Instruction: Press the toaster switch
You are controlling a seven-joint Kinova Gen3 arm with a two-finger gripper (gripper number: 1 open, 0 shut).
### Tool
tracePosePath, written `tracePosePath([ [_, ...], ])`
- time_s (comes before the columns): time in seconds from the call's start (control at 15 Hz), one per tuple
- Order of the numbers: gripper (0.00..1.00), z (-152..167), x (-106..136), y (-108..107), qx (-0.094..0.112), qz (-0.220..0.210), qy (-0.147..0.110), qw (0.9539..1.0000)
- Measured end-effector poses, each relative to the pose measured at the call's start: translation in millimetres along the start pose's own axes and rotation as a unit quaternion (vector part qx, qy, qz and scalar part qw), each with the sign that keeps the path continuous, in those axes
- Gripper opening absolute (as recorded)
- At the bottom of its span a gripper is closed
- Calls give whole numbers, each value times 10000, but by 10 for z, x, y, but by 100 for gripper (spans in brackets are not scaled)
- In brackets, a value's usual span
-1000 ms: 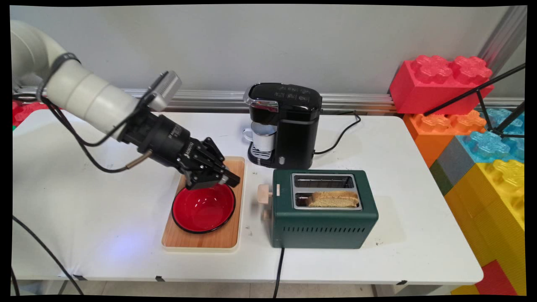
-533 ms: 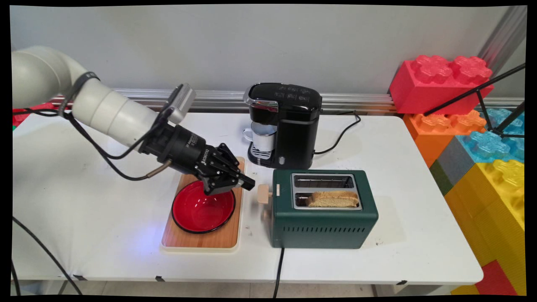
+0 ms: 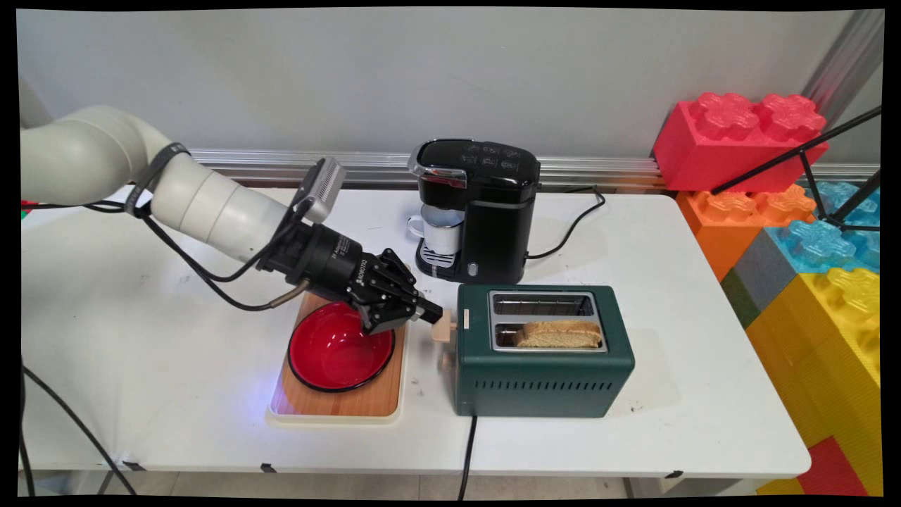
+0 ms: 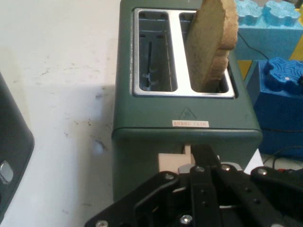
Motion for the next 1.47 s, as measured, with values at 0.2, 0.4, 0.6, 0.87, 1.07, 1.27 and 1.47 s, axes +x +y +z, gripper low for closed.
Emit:
tracePosePath([
  [0.2,0,70,-37,-13,18,-18,30,10000],
  [0.4,0,134,-65,-27,37,-36,57,10000],
  [0.6,0,176,-105,-32,36,-55,54,10000],
  [0.87,0,223,-158,-29,9,-73,43,10000],
  [1.07,0,255,-192,-31,-1,-83,29,10000],
  [1.27,0,278,-227,-35,-5,-91,2,10000],
  [1.47,0,309,-284,-43,-8,-103,-47,9999],
])
